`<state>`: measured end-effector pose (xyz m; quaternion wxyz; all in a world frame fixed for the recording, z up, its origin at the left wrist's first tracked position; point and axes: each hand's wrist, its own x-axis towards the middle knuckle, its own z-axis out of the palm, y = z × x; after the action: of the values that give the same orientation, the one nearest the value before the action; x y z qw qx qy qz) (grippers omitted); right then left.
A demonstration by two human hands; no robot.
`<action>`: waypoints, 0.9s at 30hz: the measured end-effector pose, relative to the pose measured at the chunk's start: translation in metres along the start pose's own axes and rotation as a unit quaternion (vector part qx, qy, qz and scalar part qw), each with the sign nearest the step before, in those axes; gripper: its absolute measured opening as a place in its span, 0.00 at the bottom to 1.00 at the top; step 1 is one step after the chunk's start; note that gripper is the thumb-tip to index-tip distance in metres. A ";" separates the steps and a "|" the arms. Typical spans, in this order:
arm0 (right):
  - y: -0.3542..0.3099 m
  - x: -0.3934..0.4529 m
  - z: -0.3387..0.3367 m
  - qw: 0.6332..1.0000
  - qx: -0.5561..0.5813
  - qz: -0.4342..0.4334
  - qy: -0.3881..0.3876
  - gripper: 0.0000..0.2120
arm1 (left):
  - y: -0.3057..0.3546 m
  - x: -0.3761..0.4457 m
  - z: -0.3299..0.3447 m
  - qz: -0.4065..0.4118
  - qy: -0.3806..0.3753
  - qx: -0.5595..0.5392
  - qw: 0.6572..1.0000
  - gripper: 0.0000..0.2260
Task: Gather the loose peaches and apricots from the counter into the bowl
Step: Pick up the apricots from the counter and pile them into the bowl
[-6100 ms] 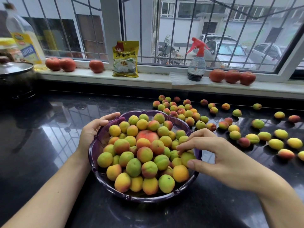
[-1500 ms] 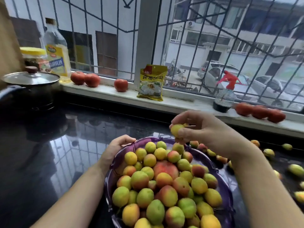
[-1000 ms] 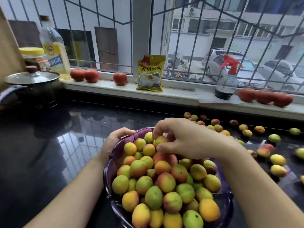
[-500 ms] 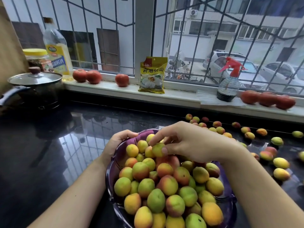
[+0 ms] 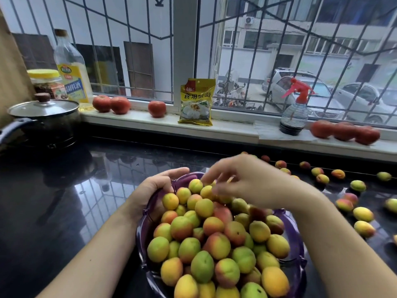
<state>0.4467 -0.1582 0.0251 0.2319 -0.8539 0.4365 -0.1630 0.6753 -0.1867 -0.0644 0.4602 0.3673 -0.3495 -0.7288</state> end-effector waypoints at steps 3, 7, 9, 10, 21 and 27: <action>0.037 0.002 -0.021 0.984 0.045 0.072 0.159 0.08 | 0.003 -0.006 0.003 0.038 0.040 0.035 0.998 0.27; 0.088 0.003 -0.027 0.943 0.014 0.180 0.278 0.10 | 0.011 -0.011 -0.008 0.077 0.087 0.016 0.993 0.25; 0.103 0.005 -0.022 0.931 -0.022 0.229 0.285 0.10 | 0.018 -0.012 -0.022 0.097 0.137 0.007 0.986 0.24; 0.109 0.007 -0.018 0.928 -0.034 0.249 0.275 0.10 | 0.021 -0.014 -0.028 0.105 0.163 0.005 0.981 0.23; 0.141 0.028 0.064 0.907 -0.320 0.212 0.172 0.27 | 0.005 -0.016 -0.039 0.183 0.198 -0.142 0.952 0.10; 0.139 0.031 0.066 0.891 -0.385 0.201 0.134 0.22 | 0.002 -0.015 -0.037 0.203 0.190 -0.151 0.949 0.19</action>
<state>0.4025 -0.2378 -0.1029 -0.1477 -0.7404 0.6542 -0.0449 0.7129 -0.1802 -0.0773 0.7063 0.3471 -0.2087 -0.5807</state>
